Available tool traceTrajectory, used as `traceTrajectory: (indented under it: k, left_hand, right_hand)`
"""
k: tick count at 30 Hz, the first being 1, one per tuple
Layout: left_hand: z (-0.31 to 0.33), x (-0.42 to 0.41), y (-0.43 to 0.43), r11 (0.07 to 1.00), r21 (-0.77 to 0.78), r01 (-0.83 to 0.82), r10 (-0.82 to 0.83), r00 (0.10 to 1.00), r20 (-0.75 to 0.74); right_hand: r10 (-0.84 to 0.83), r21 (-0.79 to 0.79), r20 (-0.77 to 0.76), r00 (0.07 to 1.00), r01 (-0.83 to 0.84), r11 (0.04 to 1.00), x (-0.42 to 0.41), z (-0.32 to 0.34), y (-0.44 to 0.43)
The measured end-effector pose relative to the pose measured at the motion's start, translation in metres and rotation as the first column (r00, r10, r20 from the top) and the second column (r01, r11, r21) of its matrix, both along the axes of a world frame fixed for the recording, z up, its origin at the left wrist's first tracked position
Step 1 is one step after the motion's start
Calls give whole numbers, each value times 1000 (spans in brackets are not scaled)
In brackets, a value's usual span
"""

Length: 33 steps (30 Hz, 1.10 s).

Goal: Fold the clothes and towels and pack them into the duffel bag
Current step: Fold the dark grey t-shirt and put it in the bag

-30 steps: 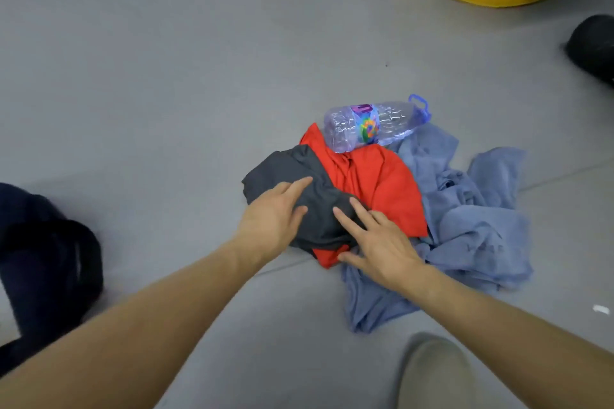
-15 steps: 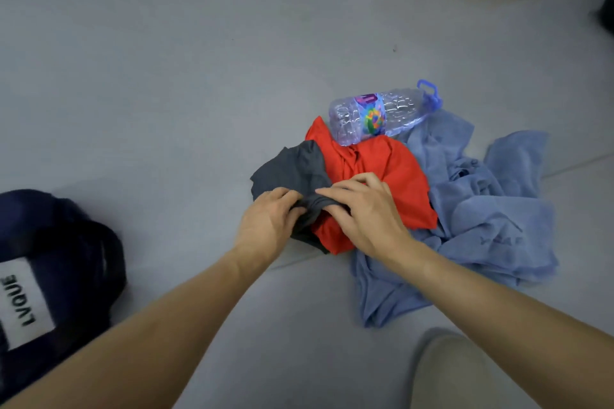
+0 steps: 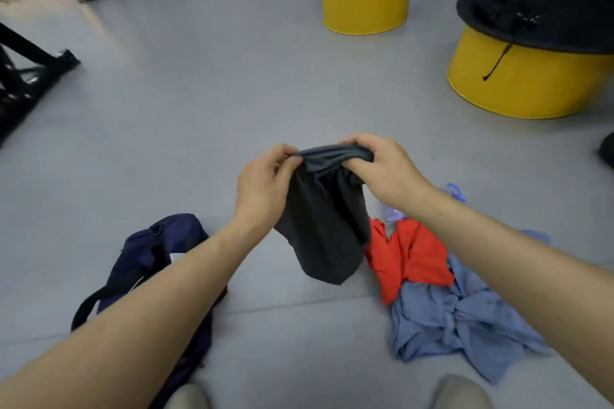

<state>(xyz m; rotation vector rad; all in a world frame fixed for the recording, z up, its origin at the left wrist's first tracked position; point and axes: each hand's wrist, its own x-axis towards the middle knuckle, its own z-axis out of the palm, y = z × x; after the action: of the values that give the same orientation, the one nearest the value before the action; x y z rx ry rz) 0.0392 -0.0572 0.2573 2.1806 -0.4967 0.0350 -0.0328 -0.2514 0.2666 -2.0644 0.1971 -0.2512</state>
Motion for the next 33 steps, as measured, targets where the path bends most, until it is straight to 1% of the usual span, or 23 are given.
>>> traceTrajectory:
  k: [2, 3, 7, 8, 10, 11, 12, 14, 15, 17, 20, 22, 24, 26, 28, 29, 30, 32, 33]
  left_hand:
    - [29, -10, 12, 999, -45, -1, -1, 999, -44]
    - [39, -16, 19, 999, -35, 14, -16, 997, -72]
    - [56, -48, 57, 993, 89, 78, -58, 975, -216]
    - [58, -60, 67, 994, 85, 72, -48, 967, -250]
    - [61, -87, 79, 1000, 7, 28, -25, 954, -297]
    - [62, -104, 83, 999, -46, 14, -27, 957, -288]
    - [63, -123, 84, 996, -84, -2, -18, 970, -241]
    - [65, -156, 83, 988, -146, -50, 37, 995, -90]
    - [65, -168, 81, 984, -161, -74, 71, 997, -24]
    - [67, -179, 76, 985, -109, -133, 139, 989, 50]
    - [65, -169, 84, 968, -18, -251, 251, 966, 55]
    - [67, -161, 98, 956, -11, -293, 293, 955, 31]
    - [76, -154, 113, 944, -41, -329, 330, 943, 34]
    - [94, -148, 125, 951, -74, -301, 305, 951, 50]
    - [114, -141, 132, 966, -127, -224, 223, 975, -24]
    - [124, -138, 132, 965, -174, -196, 184, 979, -86]
    - [134, -135, 130, 953, -241, -181, 146, 977, -157]
    - [147, -130, 122, 891, -415, -183, 59, 954, -292]
    - [153, -129, 116, 845, -495, -202, 22, 938, -346]
  right_hand:
    - [-1, 128, 72, 997, -8, 992, -7, 43, 15]
    - [-1, 190, 103, 995, -18, 982, -12, 63, 23]
    - [-15, 426, 180, 984, -64, 902, -33, 129, 50]
    - [-17, 478, 187, 982, -76, 875, -38, 144, 54]
    - [-32, 557, 195, 980, -84, 826, -47, 167, 62]
    - [-41, 581, 196, 980, -82, 809, -51, 176, 66]
    - [-47, 600, 200, 979, -85, 795, -56, 184, 72]
    - [-57, 636, 199, 978, -84, 767, -62, 198, 86]
    - [-65, 649, 190, 980, -76, 757, -65, 203, 93]
    - [-75, 662, 165, 983, -54, 748, -70, 212, 105]
    - [-99, 668, 142, 985, -22, 744, -77, 224, 118]
    - [-125, 652, 123, 985, 15, 758, -81, 228, 118]
    - [-154, 614, 125, 980, 46, 788, -84, 227, 113]
    - [-185, 586, 122, 975, 80, 807, -85, 222, 107]
    - [-143, 563, 100, 985, 63, 824, -85, 211, 102]
    - [-103, 523, 74, 992, 49, 851, -85, 202, 100]
    - [-63, 446, 37, 997, 40, 894, -87, 193, 100]
    - [62, 223, -28, 998, -54, 973, -91, 172, 105]
    - [135, 133, -43, 990, -128, 983, -97, 164, 113]
